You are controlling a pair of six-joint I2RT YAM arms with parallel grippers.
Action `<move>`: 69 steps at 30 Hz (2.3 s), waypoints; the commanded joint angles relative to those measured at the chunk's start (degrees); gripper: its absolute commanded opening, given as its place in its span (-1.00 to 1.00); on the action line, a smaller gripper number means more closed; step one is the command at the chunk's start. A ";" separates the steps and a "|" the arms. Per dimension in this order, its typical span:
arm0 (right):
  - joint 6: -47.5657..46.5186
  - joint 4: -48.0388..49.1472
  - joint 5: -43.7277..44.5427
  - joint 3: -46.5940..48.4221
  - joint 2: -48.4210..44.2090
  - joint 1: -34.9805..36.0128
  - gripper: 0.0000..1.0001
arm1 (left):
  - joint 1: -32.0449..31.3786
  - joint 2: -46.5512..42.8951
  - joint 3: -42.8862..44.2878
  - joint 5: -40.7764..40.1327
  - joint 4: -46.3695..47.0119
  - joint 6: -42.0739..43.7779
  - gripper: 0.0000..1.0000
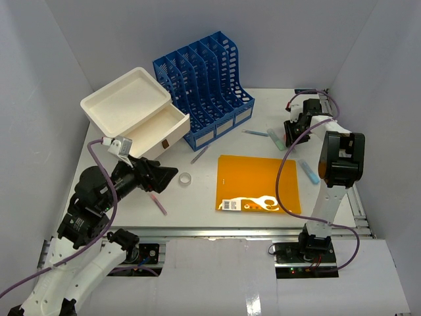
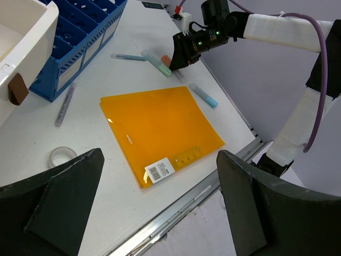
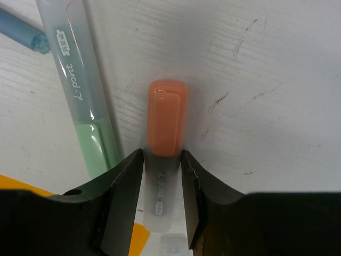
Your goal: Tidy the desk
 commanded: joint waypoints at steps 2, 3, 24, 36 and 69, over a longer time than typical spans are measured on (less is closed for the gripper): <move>-0.61 -0.26 0.35 0.19 2.10 -0.40 -0.17 | 0.21 -0.83 -1.02 1.41 0.66 -1.73 0.96; -0.66 -0.22 0.35 0.15 2.10 -0.40 -0.18 | 0.17 -0.88 -1.11 1.46 0.71 -1.82 0.96; -32.92 -7.01 -7.56 10.24 -22.40 37.66 -0.85 | 0.07 -2.77 4.35 2.30 1.07 -9.02 0.96; -45.64 1.69 5.05 37.12 -4.40 57.98 -0.83 | 0.15 -6.72 14.88 -4.99 -0.81 -12.17 0.96; -12.53 1.75 -26.12 3.79 -34.65 22.85 0.62 | 0.15 4.69 3.14 6.93 8.38 -15.46 0.88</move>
